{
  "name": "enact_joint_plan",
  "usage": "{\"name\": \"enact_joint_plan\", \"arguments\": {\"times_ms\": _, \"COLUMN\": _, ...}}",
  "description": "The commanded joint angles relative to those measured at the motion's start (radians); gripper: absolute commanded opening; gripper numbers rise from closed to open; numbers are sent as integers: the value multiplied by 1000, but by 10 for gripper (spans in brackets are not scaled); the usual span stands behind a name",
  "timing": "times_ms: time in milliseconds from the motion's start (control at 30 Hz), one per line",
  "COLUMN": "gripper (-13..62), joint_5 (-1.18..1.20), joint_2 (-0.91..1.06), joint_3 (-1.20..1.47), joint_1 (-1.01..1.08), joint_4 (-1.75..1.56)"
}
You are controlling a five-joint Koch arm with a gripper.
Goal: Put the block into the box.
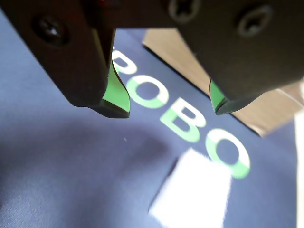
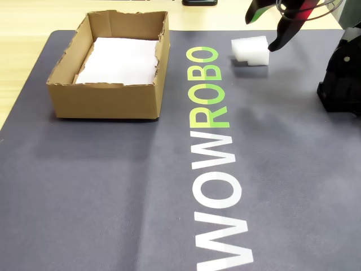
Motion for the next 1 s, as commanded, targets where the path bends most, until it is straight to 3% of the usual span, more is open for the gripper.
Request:
{"name": "enact_joint_plan", "arguments": {"times_ms": 0, "gripper": 327, "joint_5": 66, "joint_2": 71, "joint_3": -64, "joint_1": 34, "joint_4": 15}}
{"name": "enact_joint_plan", "arguments": {"times_ms": 300, "gripper": 326, "joint_5": 74, "joint_2": -66, "joint_3": -74, "joint_1": 109, "joint_4": 15}}
{"name": "enact_joint_plan", "arguments": {"times_ms": 967, "gripper": 326, "joint_5": 74, "joint_2": -518, "joint_3": -407, "joint_1": 215, "joint_4": 103}}
